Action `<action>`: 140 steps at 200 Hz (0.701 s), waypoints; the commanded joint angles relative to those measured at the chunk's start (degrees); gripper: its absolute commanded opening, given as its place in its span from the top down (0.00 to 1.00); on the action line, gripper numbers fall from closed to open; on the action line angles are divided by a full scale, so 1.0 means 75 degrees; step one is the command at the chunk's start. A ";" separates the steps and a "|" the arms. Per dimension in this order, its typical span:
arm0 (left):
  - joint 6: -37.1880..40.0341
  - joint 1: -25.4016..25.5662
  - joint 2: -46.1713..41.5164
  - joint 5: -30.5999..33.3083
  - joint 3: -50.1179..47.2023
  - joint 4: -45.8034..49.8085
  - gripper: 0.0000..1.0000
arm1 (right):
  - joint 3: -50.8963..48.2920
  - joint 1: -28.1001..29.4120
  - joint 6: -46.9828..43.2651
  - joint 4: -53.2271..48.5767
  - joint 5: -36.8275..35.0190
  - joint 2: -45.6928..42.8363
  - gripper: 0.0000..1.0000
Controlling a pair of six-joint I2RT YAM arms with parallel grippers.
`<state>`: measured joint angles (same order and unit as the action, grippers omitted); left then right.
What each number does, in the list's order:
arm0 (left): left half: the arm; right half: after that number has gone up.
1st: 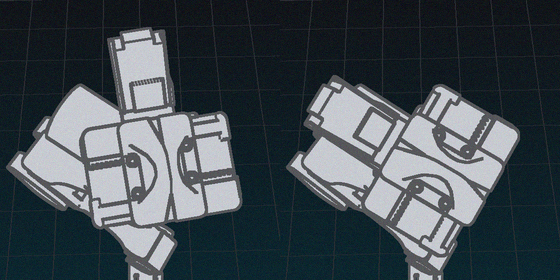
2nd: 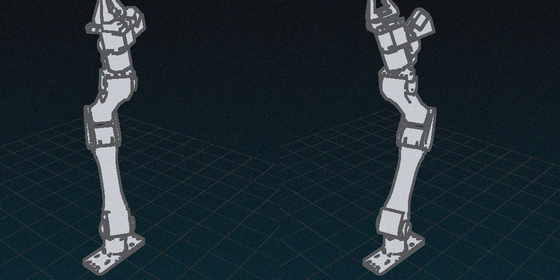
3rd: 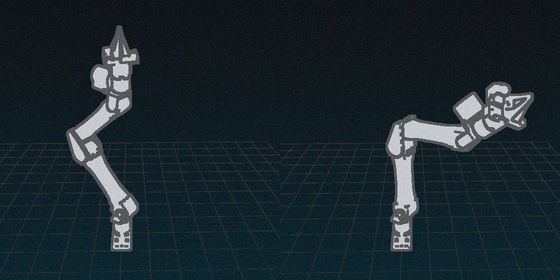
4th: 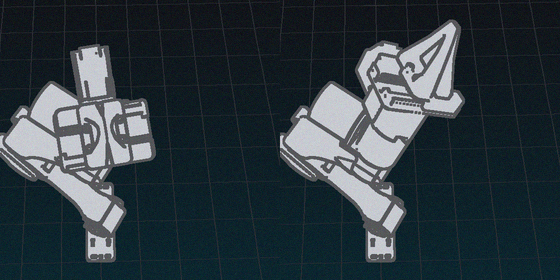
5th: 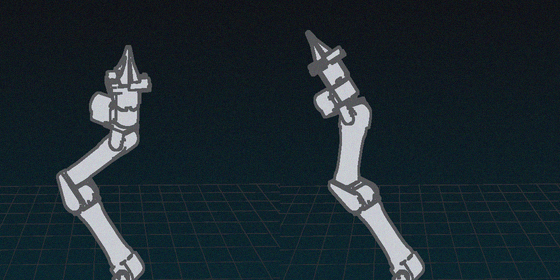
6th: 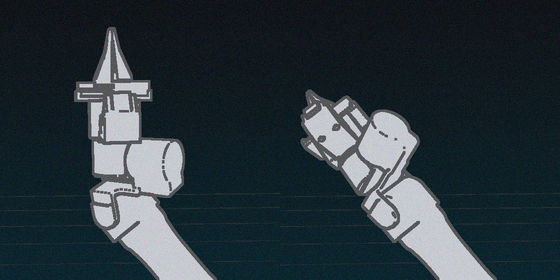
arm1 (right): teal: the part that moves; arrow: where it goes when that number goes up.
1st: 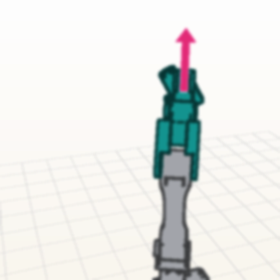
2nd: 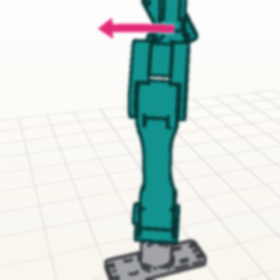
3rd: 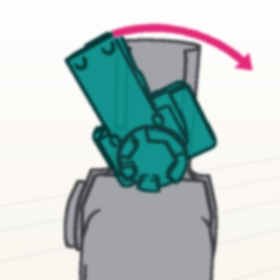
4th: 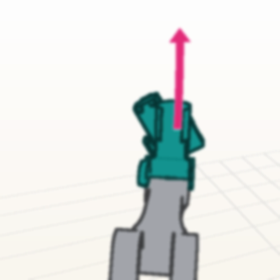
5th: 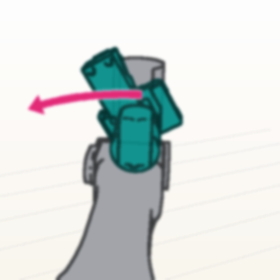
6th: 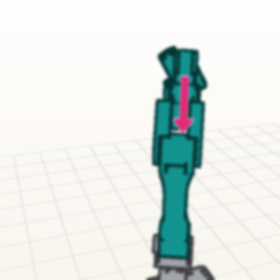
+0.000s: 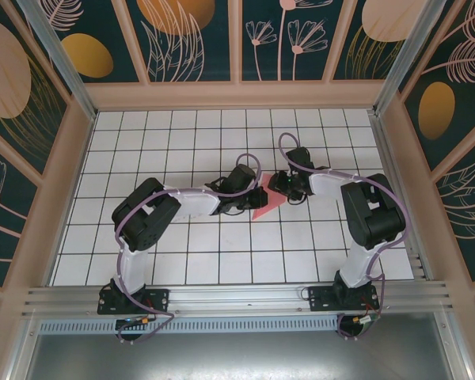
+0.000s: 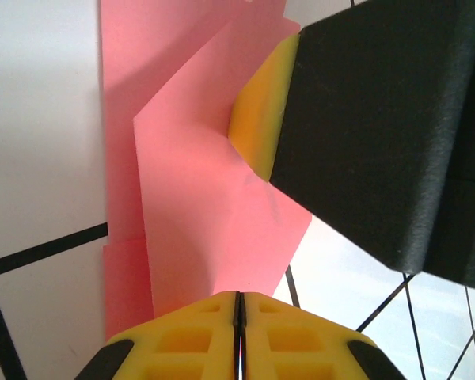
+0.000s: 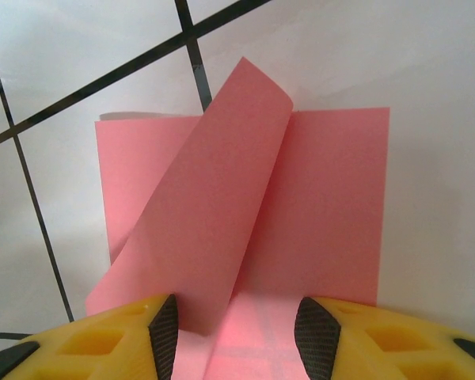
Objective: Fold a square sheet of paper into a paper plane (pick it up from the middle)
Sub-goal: Fourth fold the wing at the center of the table.
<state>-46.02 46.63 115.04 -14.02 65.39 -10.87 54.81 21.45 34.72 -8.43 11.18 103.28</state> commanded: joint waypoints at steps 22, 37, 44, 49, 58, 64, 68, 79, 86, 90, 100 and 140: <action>0.0200 -0.0070 0.0200 0.0227 0.0194 0.0223 0.88 | -0.0516 -0.0007 0.0073 -0.1124 -0.1301 0.1165 0.49; 0.0205 -0.0068 0.0230 0.0252 0.0217 0.0270 0.89 | -0.0500 0.0030 0.0070 -0.1171 -0.1367 0.1245 0.49; 0.0218 -0.0071 0.0252 0.0287 0.0223 0.0298 0.88 | -0.0507 0.0035 0.0081 -0.1180 -0.1385 0.1273 0.49; 0.0218 -0.0078 0.0249 0.0298 0.0223 0.0314 0.89 | -0.0500 0.0040 0.0083 -0.1185 -0.1395 0.1297 0.49; 0.0222 -0.0080 0.0264 0.0328 0.0235 0.0337 0.88 | -0.0503 0.0057 0.0104 -0.1203 -0.1409 0.1332 0.49; 0.0222 -0.0077 0.0260 0.0351 0.0235 0.0348 0.88 | -0.0506 0.0073 0.0114 -0.1209 -0.1427 0.1358 0.49; 0.0229 -0.0078 0.0264 0.0367 0.0237 0.0348 0.89 | -0.0515 0.0086 0.0128 -0.1213 -0.1432 0.1369 0.49; 0.0247 -0.0077 0.0258 0.0401 0.0253 0.0379 0.89 | -0.0512 0.0102 0.0149 -0.1220 -0.1466 0.1418 0.49; 0.0260 -0.0077 0.0262 0.0436 0.0269 0.0404 0.88 | -0.0523 0.0104 0.0157 -0.1232 -0.1474 0.1449 0.49; 0.0263 -0.0077 0.0269 0.0459 0.0270 0.0423 0.88 | -0.0522 0.0115 0.0163 -0.1232 -0.1484 0.1470 0.49; 0.0276 -0.0077 0.0293 0.0475 0.0282 0.0442 0.88 | -0.0535 0.0135 0.0187 -0.1244 -0.1502 0.1499 0.49; 0.0277 -0.0089 0.0340 0.0551 0.0293 0.0510 0.89 | -0.0578 0.0151 0.0250 -0.1280 -0.1555 0.1626 0.49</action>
<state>-45.01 46.39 116.11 -11.25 66.26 -8.69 55.70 23.05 35.92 -9.45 6.87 104.31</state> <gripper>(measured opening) 0.113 0.506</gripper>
